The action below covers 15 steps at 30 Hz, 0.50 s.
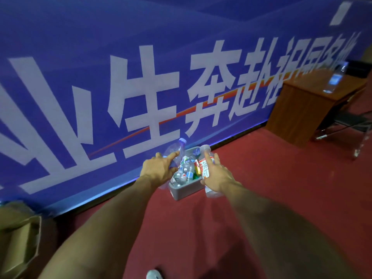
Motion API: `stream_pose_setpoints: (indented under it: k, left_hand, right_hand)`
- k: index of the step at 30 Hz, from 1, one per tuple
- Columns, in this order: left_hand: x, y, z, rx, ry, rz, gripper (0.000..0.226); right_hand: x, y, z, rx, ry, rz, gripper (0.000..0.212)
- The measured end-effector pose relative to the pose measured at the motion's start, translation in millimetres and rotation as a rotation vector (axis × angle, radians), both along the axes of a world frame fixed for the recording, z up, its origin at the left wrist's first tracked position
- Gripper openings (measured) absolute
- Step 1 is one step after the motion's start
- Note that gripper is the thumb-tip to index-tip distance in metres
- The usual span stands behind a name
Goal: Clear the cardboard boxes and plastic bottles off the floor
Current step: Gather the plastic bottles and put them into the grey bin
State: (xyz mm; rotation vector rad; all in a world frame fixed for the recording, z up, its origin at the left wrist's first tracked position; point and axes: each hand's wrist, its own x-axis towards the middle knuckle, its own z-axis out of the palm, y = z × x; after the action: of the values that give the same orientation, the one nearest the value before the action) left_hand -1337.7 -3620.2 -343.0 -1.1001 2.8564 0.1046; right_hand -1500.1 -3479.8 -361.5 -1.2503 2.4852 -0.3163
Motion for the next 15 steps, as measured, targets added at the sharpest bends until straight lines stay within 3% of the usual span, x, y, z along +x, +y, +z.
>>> stream_pose_setpoints:
  k: [7,15]
  left_hand:
    - [-49.7,-146.5,-12.3,0.080,0.043,0.035,0.059]
    - [-121.9,-247.9,-21.3,0.123,0.064,-0.002,0.055]
  right_hand:
    - [-50.3,-142.5,-15.2,0.006,-0.020,-0.023,0.108]
    - [-108.8,-243.1,-32.3,0.041,-0.042,-0.075,0.108]
